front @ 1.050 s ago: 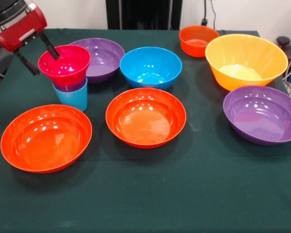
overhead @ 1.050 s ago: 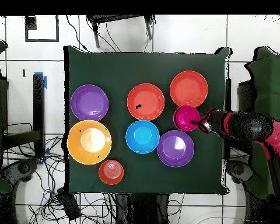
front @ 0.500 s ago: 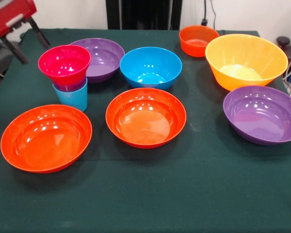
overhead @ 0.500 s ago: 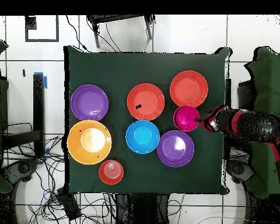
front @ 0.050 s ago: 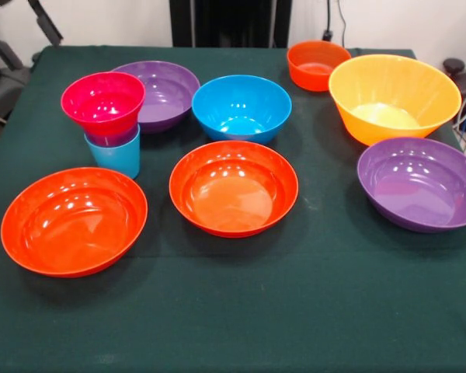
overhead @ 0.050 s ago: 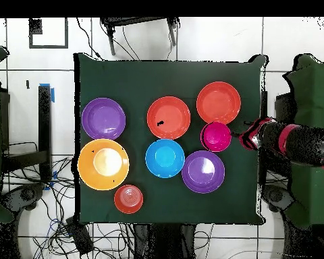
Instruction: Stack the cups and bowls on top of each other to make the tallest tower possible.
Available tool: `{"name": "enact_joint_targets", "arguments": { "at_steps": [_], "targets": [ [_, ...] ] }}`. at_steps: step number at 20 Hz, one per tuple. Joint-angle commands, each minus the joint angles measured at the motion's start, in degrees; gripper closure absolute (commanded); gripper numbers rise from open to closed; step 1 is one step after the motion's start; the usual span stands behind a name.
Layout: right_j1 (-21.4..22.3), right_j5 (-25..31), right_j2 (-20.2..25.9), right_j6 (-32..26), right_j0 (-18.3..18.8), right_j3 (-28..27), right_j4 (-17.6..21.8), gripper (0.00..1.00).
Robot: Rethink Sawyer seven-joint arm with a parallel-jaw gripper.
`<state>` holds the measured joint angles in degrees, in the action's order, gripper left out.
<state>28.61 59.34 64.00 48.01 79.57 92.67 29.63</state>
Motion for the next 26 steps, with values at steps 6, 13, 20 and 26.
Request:
{"name": "enact_joint_targets", "arguments": {
  "at_steps": [6,13,20,26],
  "targets": [
    [7.20,-3.03,1.82,0.26,1.45,9.96,-1.63,0.00],
    [9.99,-8.21,2.41,3.71,3.63,16.03,-1.72,0.00],
    [13.28,-15.23,1.72,8.85,3.76,21.72,-2.23,0.00],
    [14.63,-22.32,-0.78,11.75,3.20,26.07,-1.77,0.00]
  ]
}}
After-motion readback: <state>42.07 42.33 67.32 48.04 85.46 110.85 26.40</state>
